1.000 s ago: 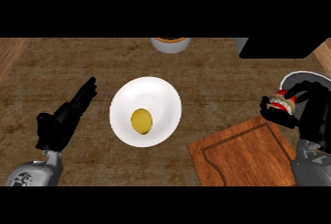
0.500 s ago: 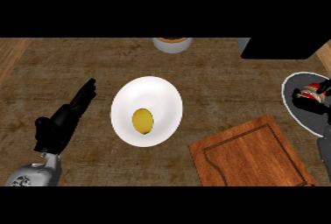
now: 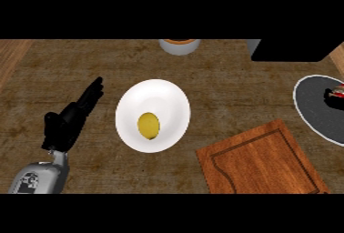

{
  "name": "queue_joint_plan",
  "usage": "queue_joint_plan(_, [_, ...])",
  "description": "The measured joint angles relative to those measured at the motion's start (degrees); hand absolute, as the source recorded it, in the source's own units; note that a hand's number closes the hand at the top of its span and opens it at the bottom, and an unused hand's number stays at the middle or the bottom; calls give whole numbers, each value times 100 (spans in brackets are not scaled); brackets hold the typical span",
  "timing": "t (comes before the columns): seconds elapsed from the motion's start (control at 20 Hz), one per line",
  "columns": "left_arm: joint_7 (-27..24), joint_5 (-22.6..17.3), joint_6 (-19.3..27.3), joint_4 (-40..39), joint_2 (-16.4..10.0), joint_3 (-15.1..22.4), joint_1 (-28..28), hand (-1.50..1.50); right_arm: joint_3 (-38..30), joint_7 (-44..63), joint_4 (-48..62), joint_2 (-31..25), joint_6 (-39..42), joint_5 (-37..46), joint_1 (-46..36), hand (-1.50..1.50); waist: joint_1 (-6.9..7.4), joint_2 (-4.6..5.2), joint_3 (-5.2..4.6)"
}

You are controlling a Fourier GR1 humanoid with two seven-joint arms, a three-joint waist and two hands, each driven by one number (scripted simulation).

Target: Pick the cupcake from the cutting board and place it in the pan

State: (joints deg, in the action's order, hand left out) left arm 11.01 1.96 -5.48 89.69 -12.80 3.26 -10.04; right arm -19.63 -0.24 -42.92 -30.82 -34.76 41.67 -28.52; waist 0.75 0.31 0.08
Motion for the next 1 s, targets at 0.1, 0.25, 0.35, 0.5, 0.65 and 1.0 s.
queue_joint_plan(0.1, [87,67,49,97,71,38,5,0,-124,-315,551,-82,-141,-83,-250,150,16,2,2])
queue_joint_plan(0.25, [38,45,-13,-2,62,-17,-53,0,-342,-479,1285,-287,-180,-196,-494,-150,57,22,1])
queue_joint_plan(0.35, [-2,37,-44,4,57,-15,-28,0,-360,-171,1697,-424,158,-165,-544,-150,92,35,1])
queue_joint_plan(0.5, [33,59,-53,46,84,20,-50,0,-445,-74,2217,-641,665,-238,-817,-150,134,49,9])
queue_joint_plan(0.65, [72,25,-106,139,90,38,-12,0,-664,-406,2563,-722,809,-445,-901,-150,179,68,20])
queue_joint_plan(1.0, [48,17,-133,158,81,1,-24,0,-1500,-1417,2630,-729,969,-1335,-1100,-150,194,92,41])
